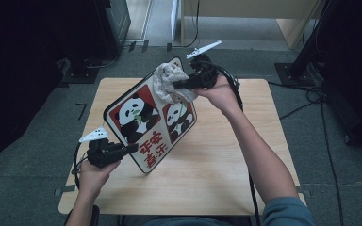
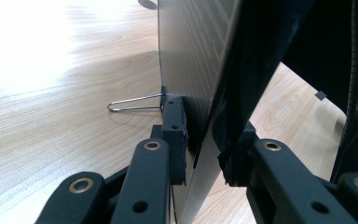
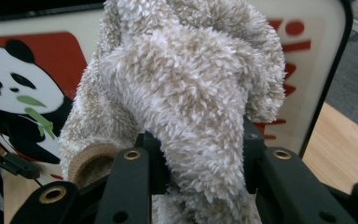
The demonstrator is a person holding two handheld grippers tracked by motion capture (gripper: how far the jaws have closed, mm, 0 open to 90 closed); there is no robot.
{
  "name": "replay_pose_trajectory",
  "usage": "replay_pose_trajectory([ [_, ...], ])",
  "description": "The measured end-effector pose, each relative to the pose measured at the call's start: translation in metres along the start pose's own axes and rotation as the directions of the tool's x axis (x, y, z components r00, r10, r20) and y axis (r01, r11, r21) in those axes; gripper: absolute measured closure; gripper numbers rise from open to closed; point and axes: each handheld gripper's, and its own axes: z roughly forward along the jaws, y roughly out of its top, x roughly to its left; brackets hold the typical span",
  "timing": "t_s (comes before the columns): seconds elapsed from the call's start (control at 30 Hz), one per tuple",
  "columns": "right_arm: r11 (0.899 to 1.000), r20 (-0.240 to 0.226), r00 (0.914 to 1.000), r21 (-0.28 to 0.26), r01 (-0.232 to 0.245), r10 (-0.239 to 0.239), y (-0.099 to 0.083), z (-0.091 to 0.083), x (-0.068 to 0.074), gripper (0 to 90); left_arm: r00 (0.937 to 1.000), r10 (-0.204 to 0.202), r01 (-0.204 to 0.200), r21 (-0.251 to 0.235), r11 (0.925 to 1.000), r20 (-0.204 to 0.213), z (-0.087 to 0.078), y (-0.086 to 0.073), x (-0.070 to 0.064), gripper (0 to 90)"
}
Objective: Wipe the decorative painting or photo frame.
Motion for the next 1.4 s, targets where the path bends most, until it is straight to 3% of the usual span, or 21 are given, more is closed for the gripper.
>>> replay_pose_trajectory([
  [0.47, 0.999, -0.016, 0.9992, 0.01, -0.038, 0.038, -0.025, 0.01, -0.013, 66.3, 0.9999, 0.01, -0.01, -0.001, 0.9999, 0.0, 0.0, 0.0, 0.0, 75.0],
  [1.4, 0.995, -0.037, 0.9953, 0.041, -0.088, 0.09, -0.065, 0.027, -0.024, 66.0, 0.9997, 0.005, -0.005, -0.002, 1.0, 0.023, 0.0, -0.001, 0.002, 73.9],
])
